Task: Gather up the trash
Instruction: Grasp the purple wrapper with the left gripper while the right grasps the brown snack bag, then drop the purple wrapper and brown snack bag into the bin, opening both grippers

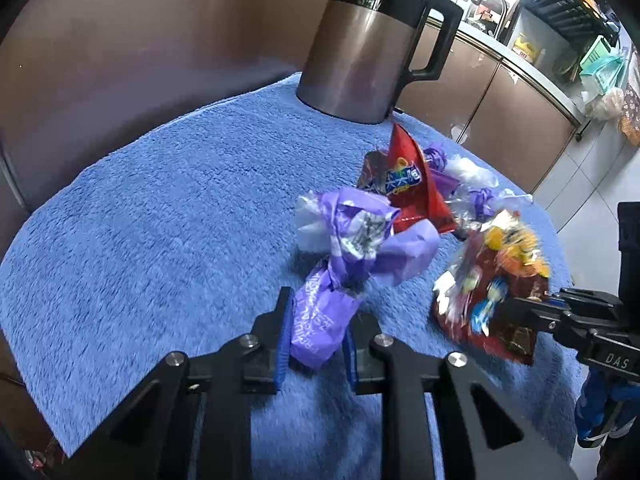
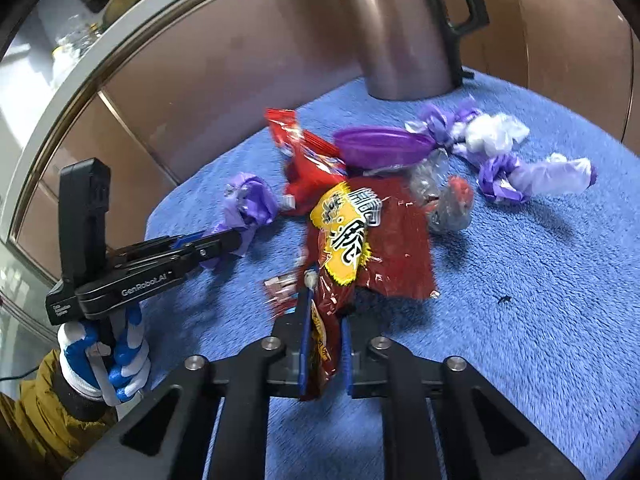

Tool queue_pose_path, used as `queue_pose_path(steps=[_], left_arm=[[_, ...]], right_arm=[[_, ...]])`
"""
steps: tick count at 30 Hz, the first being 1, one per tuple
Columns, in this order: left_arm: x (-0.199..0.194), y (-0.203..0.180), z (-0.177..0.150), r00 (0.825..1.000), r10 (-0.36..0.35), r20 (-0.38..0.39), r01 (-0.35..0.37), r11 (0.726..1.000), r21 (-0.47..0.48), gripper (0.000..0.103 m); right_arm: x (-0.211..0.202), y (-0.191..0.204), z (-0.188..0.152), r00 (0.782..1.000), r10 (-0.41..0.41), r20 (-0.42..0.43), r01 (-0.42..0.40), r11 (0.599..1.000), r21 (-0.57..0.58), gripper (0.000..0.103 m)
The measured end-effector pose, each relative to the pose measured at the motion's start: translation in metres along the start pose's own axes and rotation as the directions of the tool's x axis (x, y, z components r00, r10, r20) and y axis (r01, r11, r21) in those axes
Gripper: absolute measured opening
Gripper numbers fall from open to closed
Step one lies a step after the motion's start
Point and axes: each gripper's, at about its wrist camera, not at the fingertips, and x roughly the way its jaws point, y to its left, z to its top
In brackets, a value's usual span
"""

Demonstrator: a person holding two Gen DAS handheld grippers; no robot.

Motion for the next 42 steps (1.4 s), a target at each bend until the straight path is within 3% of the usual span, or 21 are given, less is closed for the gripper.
queue_pose_path(steps=[7,14,20,24,30,34,39,42], left_arm=[[-0.04,0.002,-0.019,0.999,0.003,0.04,-0.002,1.0,-0.028,0.02],[-0.09,-0.016,-0.028,0.995,-0.003,0.103,0.002,1.0,0.004,0.02],[-0.122,-0.061,-0.031,0.988,-0.061,0.141,0.049,0.995,0.083,0.02],[-0.123,-0.109,-0.03,0.984,-0.128,0.121,0.109,0.982,0.156,0.02],[-0.097,-0.198,-0.033,0.979,-0.2,0.032,0.181,0.934,0.309,0.02],[-0.07,-0.266,-0.04,0.971,-0.237,-0.046,0.235,0.884,0.404,0.02],[-0.028,-0.343,-0.054,0.953,-0.253,-0.165,0.301,0.824,0.481,0.02],[-0.003,-0.383,-0.064,0.941,-0.246,-0.23,0.332,0.795,0.508,0.02]], right_arm=[[-0.032,0.022,-0.011,0.999,0.007,0.04,-0.005,0.998,-0.055,0.009],[-0.093,0.035,-0.03,0.988,0.001,0.151,0.01,0.997,-0.07,0.009],[-0.156,0.015,-0.055,0.966,-0.056,0.252,0.06,0.998,-0.006,0.009],[-0.205,-0.015,-0.084,0.941,-0.152,0.302,0.137,0.988,0.072,0.009],[-0.252,-0.08,-0.131,0.898,-0.319,0.304,0.252,0.938,0.24,0.009],[-0.262,-0.131,-0.169,0.872,-0.426,0.242,0.324,0.872,0.368,0.009],[-0.255,-0.181,-0.203,0.863,-0.48,0.159,0.365,0.808,0.462,0.009],[-0.247,-0.212,-0.223,0.872,-0.476,0.115,0.356,0.778,0.518,0.009]])
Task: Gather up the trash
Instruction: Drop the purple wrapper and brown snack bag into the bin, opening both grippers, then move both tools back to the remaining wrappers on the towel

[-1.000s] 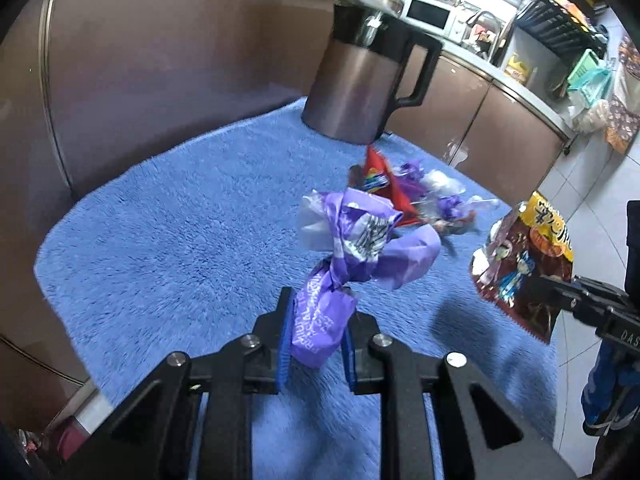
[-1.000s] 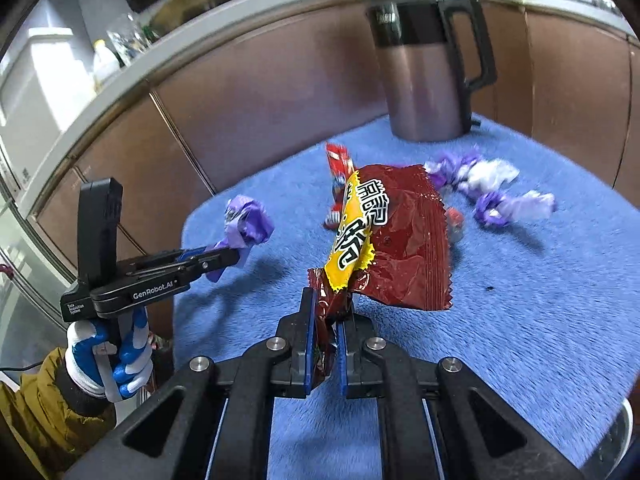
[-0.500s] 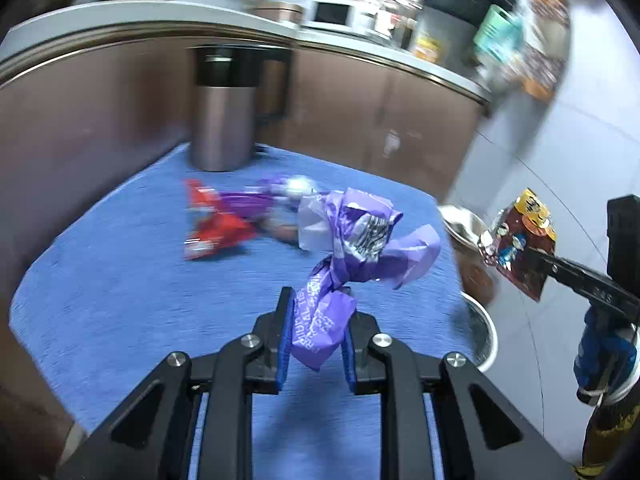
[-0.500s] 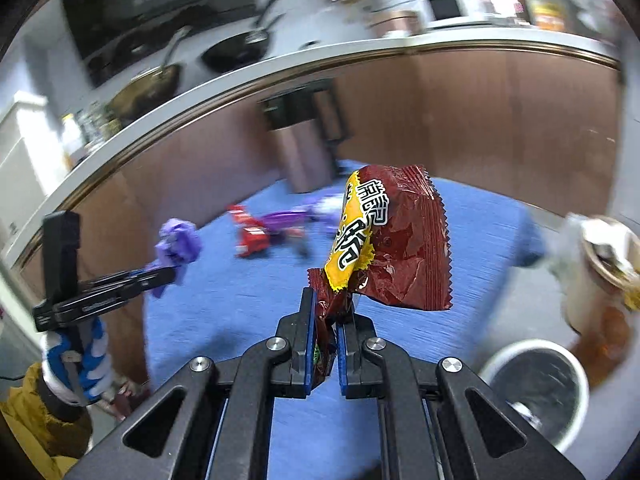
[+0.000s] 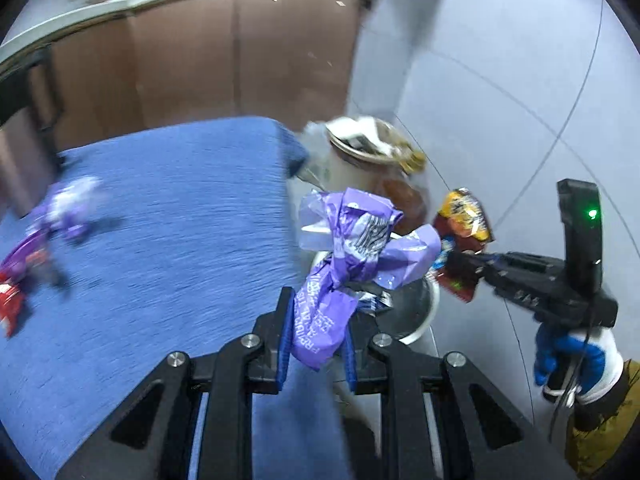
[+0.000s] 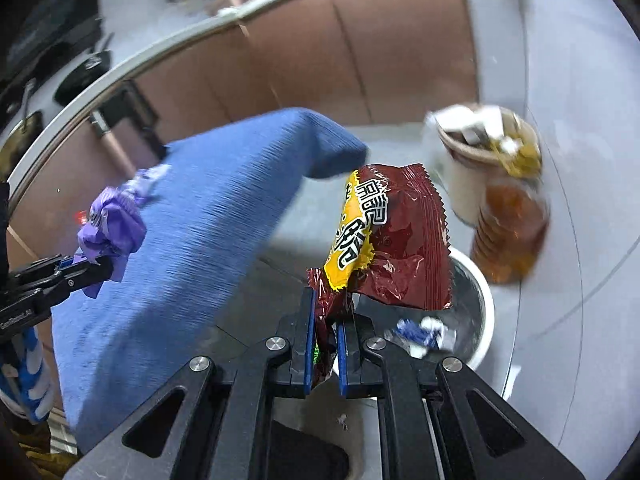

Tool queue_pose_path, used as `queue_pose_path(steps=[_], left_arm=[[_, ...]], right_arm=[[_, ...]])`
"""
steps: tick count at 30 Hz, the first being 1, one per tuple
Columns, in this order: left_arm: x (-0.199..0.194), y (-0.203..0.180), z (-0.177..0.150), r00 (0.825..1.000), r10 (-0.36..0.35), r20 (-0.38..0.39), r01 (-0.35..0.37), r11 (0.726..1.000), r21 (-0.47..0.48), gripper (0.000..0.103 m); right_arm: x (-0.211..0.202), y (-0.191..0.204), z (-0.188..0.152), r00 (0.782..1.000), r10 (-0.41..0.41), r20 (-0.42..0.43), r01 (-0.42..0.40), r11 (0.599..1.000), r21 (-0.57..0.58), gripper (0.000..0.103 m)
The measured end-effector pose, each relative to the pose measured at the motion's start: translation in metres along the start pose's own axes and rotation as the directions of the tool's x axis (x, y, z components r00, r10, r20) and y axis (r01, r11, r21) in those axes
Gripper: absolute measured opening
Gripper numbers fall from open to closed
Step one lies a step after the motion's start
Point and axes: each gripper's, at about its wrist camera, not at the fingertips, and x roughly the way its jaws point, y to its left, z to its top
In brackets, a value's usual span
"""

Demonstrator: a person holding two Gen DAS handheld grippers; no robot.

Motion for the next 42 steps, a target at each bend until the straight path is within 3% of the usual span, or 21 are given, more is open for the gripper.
queue_pose_path(steps=[8,14,16,18,19,27,32,36,42], left_arm=[[0.074,-0.046,0.037,0.995,-0.002,-0.103,0.011,0.997,0.083,0.02],[0.103,-0.062,0.045,0.99,-0.022,-0.14,0.033,0.996,0.078,0.024],[0.107,-0.061,0.047,0.988,-0.044,-0.147,0.053,0.997,0.054,0.045],[0.107,-0.061,0.047,0.989,-0.057,-0.133,0.063,0.997,0.038,0.051],[0.106,-0.061,0.047,0.989,-0.067,-0.131,0.071,0.997,0.032,0.051],[0.073,-0.056,0.048,0.994,-0.078,-0.072,0.079,0.997,0.006,0.051],[0.03,-0.047,0.048,0.997,-0.059,0.042,0.06,0.998,-0.015,0.051],[-0.01,-0.037,0.045,0.988,-0.042,0.147,0.046,0.999,-0.026,0.051],[-0.074,-0.01,0.029,0.975,-0.012,0.224,0.024,0.999,-0.049,0.051]], right_arm=[[0.05,-0.048,-0.008,0.996,-0.037,-0.08,0.043,0.995,0.086,0.01],[0.07,-0.067,-0.006,0.992,-0.06,-0.109,0.069,0.994,0.09,0.013],[0.072,-0.073,-0.005,0.991,-0.074,-0.114,0.085,0.991,0.099,0.025],[0.07,-0.077,-0.007,0.99,-0.091,-0.11,0.104,0.989,0.109,0.04],[0.069,-0.079,-0.008,0.99,-0.093,-0.108,0.105,0.988,0.114,0.04],[0.05,-0.076,-0.008,0.992,-0.103,-0.075,0.112,0.985,0.132,0.048],[0.019,-0.059,0.003,0.994,-0.111,-0.002,0.11,0.987,0.113,0.05],[-0.012,-0.039,0.015,0.992,-0.102,0.07,0.096,0.992,0.083,0.05],[-0.06,0.009,0.033,0.982,-0.073,0.173,0.076,0.997,-0.013,0.05]])
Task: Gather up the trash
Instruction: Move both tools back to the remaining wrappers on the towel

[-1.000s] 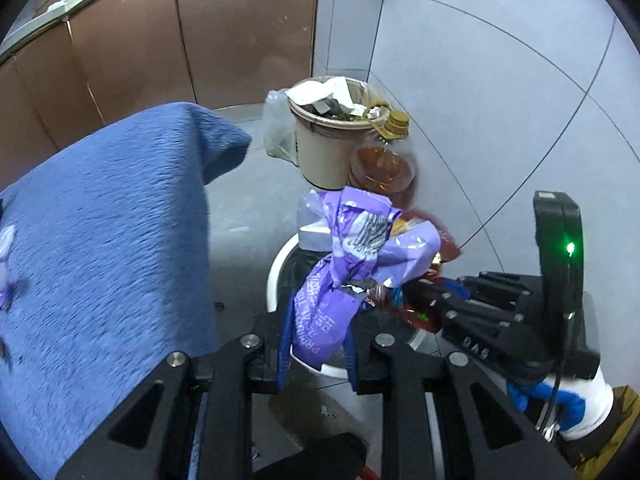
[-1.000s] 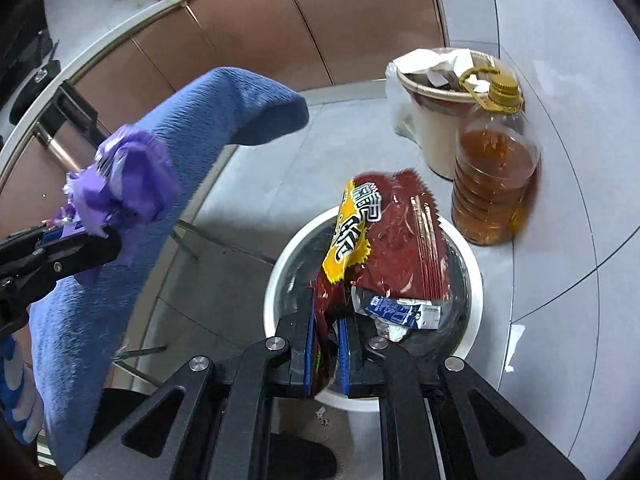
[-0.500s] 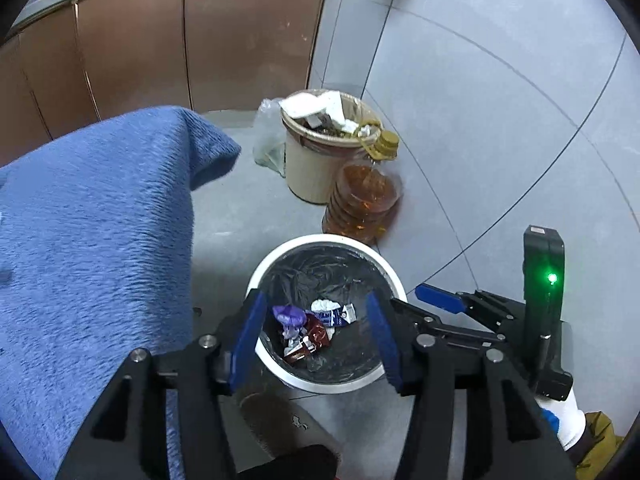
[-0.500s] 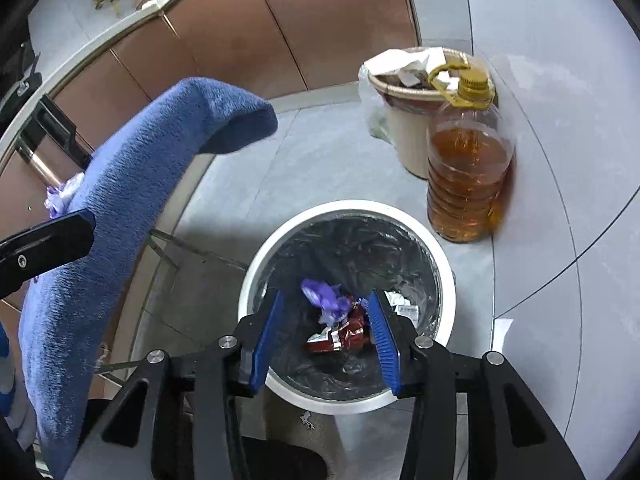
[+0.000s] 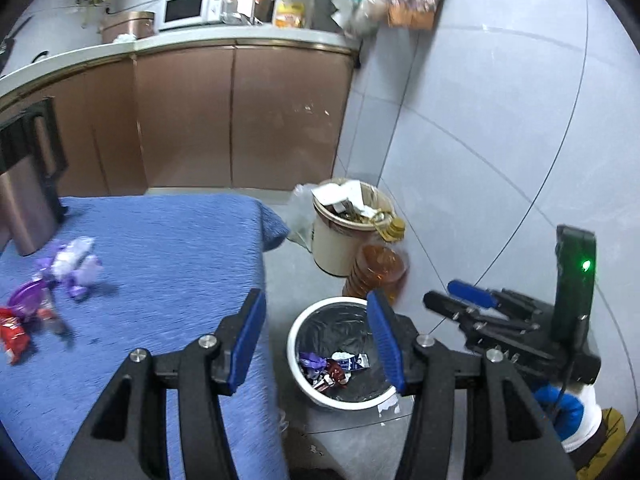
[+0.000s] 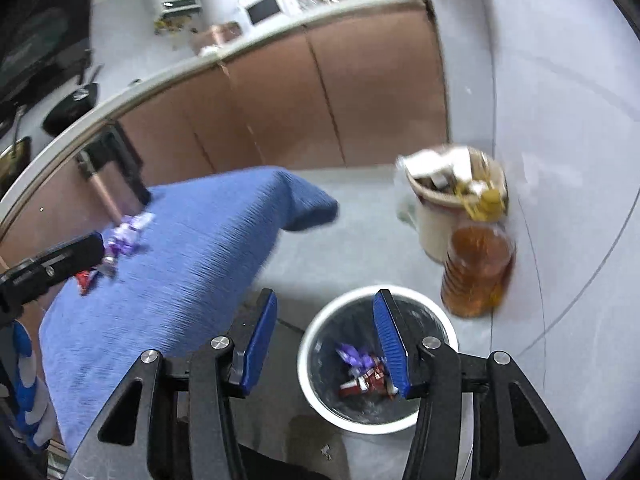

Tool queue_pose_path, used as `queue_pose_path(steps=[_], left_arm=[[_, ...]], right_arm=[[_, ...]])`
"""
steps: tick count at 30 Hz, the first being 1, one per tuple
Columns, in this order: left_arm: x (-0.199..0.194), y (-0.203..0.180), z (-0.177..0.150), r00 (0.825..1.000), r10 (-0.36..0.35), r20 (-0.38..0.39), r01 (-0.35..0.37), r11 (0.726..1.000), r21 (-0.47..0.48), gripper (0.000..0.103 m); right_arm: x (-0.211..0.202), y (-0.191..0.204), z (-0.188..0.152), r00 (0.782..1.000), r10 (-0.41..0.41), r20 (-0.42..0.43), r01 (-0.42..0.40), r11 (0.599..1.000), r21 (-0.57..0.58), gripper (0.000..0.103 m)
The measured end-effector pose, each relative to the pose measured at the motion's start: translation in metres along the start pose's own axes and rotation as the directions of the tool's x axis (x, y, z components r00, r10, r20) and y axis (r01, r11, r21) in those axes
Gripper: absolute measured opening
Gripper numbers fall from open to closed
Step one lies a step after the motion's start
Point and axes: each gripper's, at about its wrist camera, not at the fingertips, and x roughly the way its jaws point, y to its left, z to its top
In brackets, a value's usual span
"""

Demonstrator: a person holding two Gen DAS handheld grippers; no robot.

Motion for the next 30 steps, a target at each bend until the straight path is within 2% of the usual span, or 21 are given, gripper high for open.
queue_pose_path(steps=[4,7,10,15,17,19,23,28,30], left_arm=[[-0.038,0.025,-0.006,0.999,0.023,0.047,-0.021,0.999,-0.042,0.052],[-0.068,0.047,-0.011,0.994,0.056,0.098,-0.049,0.996,-0.079,0.06],[-0.103,0.075,-0.019,0.98,0.115,0.159,-0.097,0.988,-0.119,0.064],[-0.142,0.134,-0.031,0.953,0.22,0.209,-0.176,0.962,-0.21,0.071],[-0.151,0.161,-0.039,0.94,0.272,0.206,-0.217,0.943,-0.254,0.072],[-0.159,0.19,-0.049,0.93,0.314,0.191,-0.247,0.919,-0.307,0.072],[-0.159,0.235,-0.065,0.919,0.365,0.15,-0.286,0.877,-0.385,0.072],[-0.136,0.279,-0.077,0.905,0.422,0.061,-0.355,0.826,-0.437,0.072],[-0.121,0.296,-0.078,0.908,0.418,0.026,-0.362,0.814,-0.454,0.072]], right_arm=[[-0.031,0.035,0.017,0.997,0.036,0.068,-0.032,0.998,-0.06,0.05],[-0.049,0.063,0.026,0.992,0.064,0.106,-0.052,0.993,-0.107,0.051],[-0.065,0.09,0.034,0.986,0.098,0.132,-0.078,0.985,-0.154,0.052],[-0.077,0.136,0.045,0.972,0.179,0.15,-0.143,0.964,-0.222,0.058],[-0.076,0.151,0.047,0.966,0.214,0.146,-0.175,0.954,-0.242,0.067],[-0.07,0.168,0.048,0.962,0.239,0.136,-0.197,0.944,-0.266,0.071],[-0.05,0.195,0.052,0.96,0.262,0.101,-0.222,0.928,-0.3,0.085],[-0.006,0.221,0.057,0.957,0.287,0.033,-0.261,0.909,-0.325,0.085],[0.018,0.229,0.06,0.954,0.301,0.0,-0.285,0.903,-0.322,0.085]])
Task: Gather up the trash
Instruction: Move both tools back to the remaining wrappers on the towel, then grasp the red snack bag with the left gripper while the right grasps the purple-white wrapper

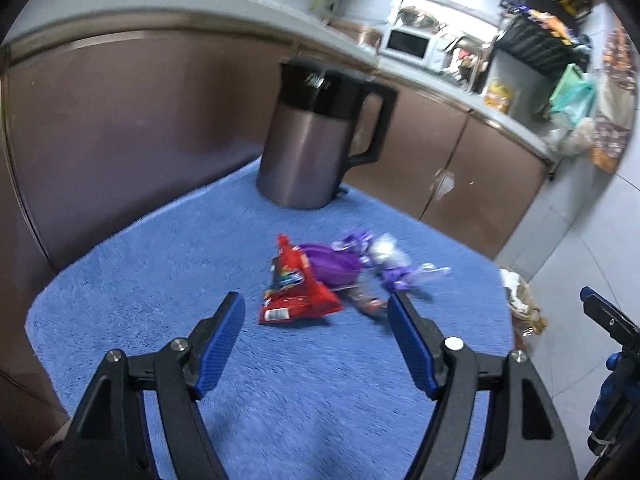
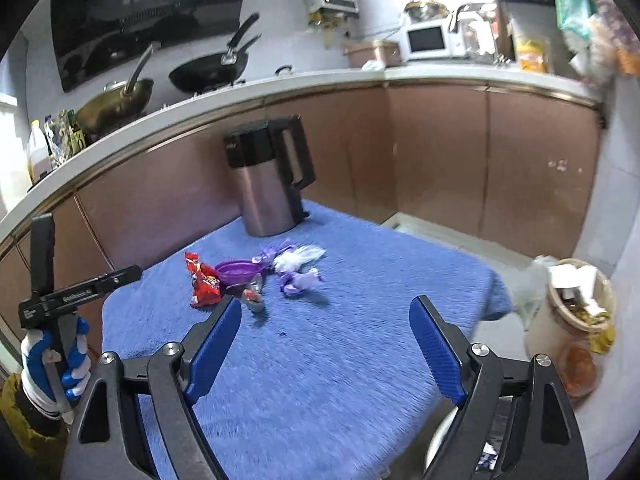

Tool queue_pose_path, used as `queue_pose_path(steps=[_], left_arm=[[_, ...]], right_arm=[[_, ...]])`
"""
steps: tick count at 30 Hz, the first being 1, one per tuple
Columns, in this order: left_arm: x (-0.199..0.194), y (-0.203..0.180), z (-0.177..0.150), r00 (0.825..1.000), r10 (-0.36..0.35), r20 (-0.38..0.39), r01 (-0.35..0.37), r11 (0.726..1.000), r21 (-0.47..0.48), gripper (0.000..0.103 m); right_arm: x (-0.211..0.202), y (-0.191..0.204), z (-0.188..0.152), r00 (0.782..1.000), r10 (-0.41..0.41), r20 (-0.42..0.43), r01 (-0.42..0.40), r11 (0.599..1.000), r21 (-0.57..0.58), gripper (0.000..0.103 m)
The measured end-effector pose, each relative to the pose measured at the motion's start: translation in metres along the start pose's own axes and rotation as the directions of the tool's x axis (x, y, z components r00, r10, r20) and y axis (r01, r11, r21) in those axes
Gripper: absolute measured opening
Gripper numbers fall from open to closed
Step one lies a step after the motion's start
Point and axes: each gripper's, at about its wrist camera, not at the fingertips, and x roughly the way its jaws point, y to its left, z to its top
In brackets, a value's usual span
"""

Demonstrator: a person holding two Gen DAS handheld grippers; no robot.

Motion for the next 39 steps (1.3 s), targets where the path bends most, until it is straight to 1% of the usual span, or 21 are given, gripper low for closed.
queue_pose_path(steps=[4,7,12,15,17,18,19,23,24,26,28,29,31,35,37,39], left_arm=[[0.041,0.008,0.003,0.998,0.003,-0.056,-0.005,0.999,-0.034,0.072],[0.068,0.01,0.004,0.996,0.01,-0.085,-0.014,0.999,-0.052,0.072],[0.106,0.013,0.008,0.992,0.014,-0.128,-0.022,0.998,-0.065,0.072],[0.12,0.014,0.008,0.99,0.015,-0.142,-0.025,0.997,-0.068,0.071],[0.127,0.017,0.006,0.989,0.012,-0.151,-0.023,0.997,-0.077,0.069],[0.129,0.019,0.005,0.988,0.007,-0.156,-0.02,0.996,-0.084,0.066],[0.132,0.02,0.003,0.987,0.0,-0.163,-0.015,0.996,-0.092,0.062],[0.139,0.024,-0.005,0.983,-0.036,-0.183,0.015,0.993,-0.113,0.055],[0.137,0.023,-0.007,0.983,-0.035,-0.181,0.015,0.994,-0.109,0.053],[0.136,0.019,-0.008,0.983,-0.039,-0.179,0.021,0.995,-0.102,0.047],[0.13,0.015,-0.011,0.983,-0.048,-0.178,0.03,0.994,-0.101,0.041],[0.127,0.015,-0.012,0.983,-0.051,-0.177,0.034,0.994,-0.101,0.039],[0.12,0.016,-0.015,0.983,-0.052,-0.174,0.035,0.994,-0.1,0.036],[0.101,0.02,-0.023,0.985,-0.052,-0.167,0.035,0.994,-0.103,0.035],[0.088,0.023,-0.025,0.986,-0.055,-0.16,0.038,0.993,-0.108,0.029],[0.077,0.027,-0.026,0.987,-0.059,-0.152,0.041,0.992,-0.115,0.029]], right_arm=[[0.06,-0.002,0.007,0.997,0.049,-0.062,-0.047,0.999,0.025,0.083],[0.11,-0.002,0.01,0.989,0.089,-0.115,-0.083,0.995,0.056,0.081],[0.185,0.005,0.006,0.975,0.103,-0.199,-0.091,0.993,0.068,0.078],[0.217,0.008,0.003,0.967,0.107,-0.233,-0.09,0.993,0.08,0.077],[0.236,0.01,0.003,0.963,0.111,-0.247,-0.091,0.992,0.088,0.075],[0.242,0.011,0.003,0.961,0.118,-0.25,-0.097,0.991,0.093,0.073],[0.25,0.012,0.003,0.958,0.129,-0.256,-0.106,0.989,0.102,0.07],[0.269,0.017,0.001,0.948,0.15,-0.282,-0.124,0.986,0.108,0.055],[0.273,0.019,0.001,0.946,0.153,-0.287,-0.129,0.987,0.099,0.051],[0.275,0.025,0.0,0.94,0.174,-0.294,-0.156,0.984,0.082,0.038],[0.271,0.032,0.0,0.94,0.169,-0.297,-0.159,0.986,0.058,0.037],[0.268,0.033,-0.001,0.94,0.169,-0.298,-0.161,0.986,0.051,0.035],[0.261,0.033,-0.004,0.939,0.174,-0.296,-0.167,0.985,0.049,0.034],[0.239,0.031,-0.01,0.941,0.175,-0.29,-0.17,0.984,0.043,0.033],[0.226,0.03,-0.012,0.943,0.175,-0.284,-0.171,0.984,0.039,0.033],[0.21,0.029,-0.015,0.945,0.177,-0.275,-0.174,0.984,0.034,0.033]])
